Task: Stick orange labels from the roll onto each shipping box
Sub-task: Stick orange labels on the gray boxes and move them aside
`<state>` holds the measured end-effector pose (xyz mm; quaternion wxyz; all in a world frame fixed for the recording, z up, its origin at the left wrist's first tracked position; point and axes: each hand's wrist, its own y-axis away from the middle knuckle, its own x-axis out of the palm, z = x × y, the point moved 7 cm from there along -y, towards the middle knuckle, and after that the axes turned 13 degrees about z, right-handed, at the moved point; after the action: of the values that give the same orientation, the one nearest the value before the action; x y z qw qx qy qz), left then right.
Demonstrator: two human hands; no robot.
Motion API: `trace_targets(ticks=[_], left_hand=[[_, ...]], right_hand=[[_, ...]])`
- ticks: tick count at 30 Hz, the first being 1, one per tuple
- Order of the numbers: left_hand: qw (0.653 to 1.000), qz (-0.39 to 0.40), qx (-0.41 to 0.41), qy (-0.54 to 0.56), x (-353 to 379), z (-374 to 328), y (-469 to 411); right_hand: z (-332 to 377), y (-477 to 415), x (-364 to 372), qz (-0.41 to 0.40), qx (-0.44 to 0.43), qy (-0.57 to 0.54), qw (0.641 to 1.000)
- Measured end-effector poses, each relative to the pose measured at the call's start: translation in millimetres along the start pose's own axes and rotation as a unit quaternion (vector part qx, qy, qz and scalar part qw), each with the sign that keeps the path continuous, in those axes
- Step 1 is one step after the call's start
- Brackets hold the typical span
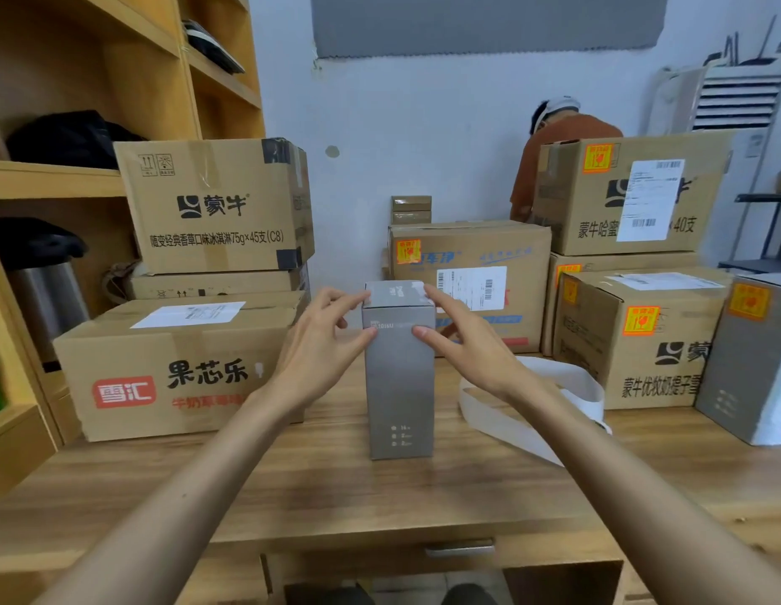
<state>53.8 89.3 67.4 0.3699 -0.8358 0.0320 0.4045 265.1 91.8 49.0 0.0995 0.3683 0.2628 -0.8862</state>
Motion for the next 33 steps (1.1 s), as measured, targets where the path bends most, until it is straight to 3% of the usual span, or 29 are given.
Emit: trace_targets(ticks=[3,6,10,15,19,28,33], left_hand=[[0.993,-0.051,0.025,-0.102,-7.6,-19.5,3.3],[0.974,-0.091,0.132,-0.159,2.9,-61.9,10.3],[0.971,0.019,0.202,-0.125,64.3,-97.9,6.6],[0.968,0.216,0.117,-0.052,171.8,-106.9,-5.0],[0.949,0.301,0.079,0.052,236.8,-110.6,-1.4],[0.938,0.298,0.019,0.177,271.7,-119.8,6.4],[0.949,0.281,0.027,0.140,258.9,-108.2,4.8]], right_hand=[[-3.9,17.2,-18.4,-0.002,0.010,0.041,0.999],[-24.3,42.2,-40.3,0.000,0.033,0.115,0.993],[-63.1,83.1,-69.5,0.015,0.103,0.185,0.977],[-104.7,129.0,-87.5,0.067,0.182,0.205,0.959],[-120.9,152.1,-82.2,0.083,0.203,0.199,0.955],[-146.1,170.9,-68.2,0.092,0.212,0.154,0.961],[-152.9,173.0,-62.3,0.080,0.232,0.162,0.956]])
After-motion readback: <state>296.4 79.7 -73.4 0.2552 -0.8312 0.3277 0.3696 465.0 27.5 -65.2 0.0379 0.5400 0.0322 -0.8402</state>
